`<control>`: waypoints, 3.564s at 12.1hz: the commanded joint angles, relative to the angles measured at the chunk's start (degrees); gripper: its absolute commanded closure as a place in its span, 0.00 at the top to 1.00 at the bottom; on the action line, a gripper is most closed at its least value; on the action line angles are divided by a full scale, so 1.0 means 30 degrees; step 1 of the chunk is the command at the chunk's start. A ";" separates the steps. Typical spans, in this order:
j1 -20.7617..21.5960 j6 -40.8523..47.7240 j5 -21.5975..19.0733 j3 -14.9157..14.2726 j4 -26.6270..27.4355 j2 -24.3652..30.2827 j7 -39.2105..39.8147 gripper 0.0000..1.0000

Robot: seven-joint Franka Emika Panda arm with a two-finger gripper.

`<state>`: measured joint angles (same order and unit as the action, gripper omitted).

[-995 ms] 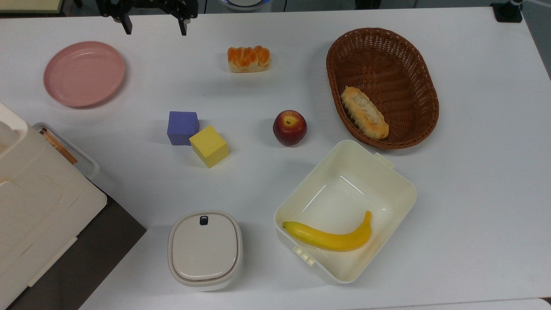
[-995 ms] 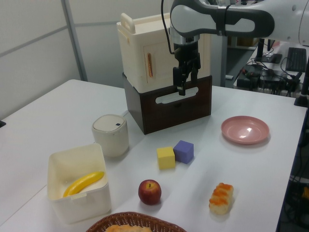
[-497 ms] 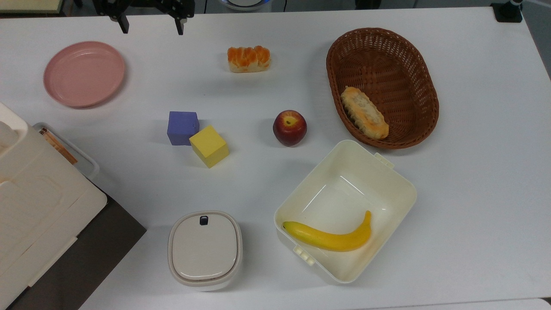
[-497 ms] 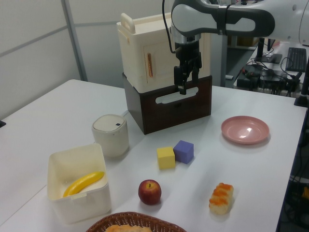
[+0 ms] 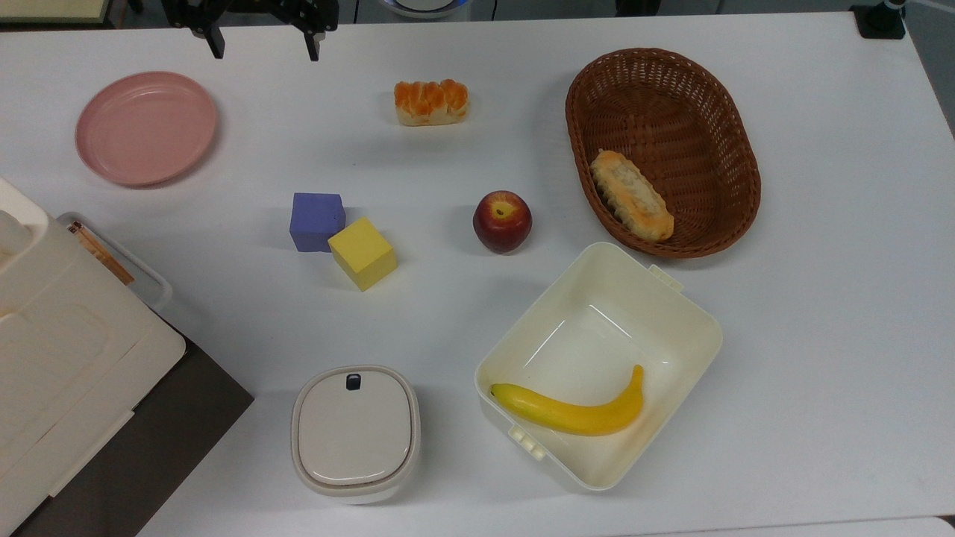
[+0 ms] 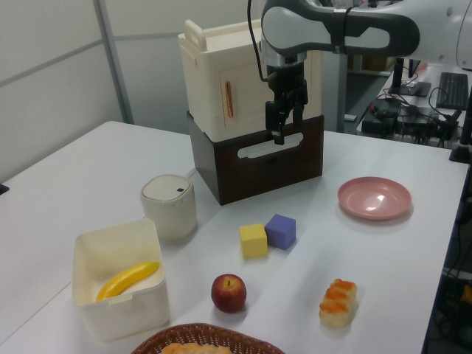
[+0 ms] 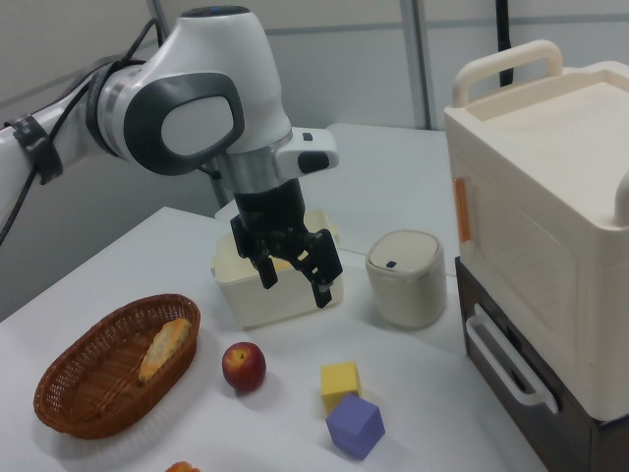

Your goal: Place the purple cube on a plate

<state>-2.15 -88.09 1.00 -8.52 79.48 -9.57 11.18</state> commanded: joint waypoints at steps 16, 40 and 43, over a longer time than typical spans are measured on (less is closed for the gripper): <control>0.0307 -0.0429 -0.0069 0.0029 0.1513 -0.4219 0.0842 1.00; -0.0396 -0.7901 0.1923 0.0029 0.4765 -0.5777 0.0725 0.45; -0.0367 -0.7697 0.1923 -0.0146 0.4735 -0.4754 0.0755 0.42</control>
<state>-3.50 -110.52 6.11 -8.26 92.36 -27.52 12.83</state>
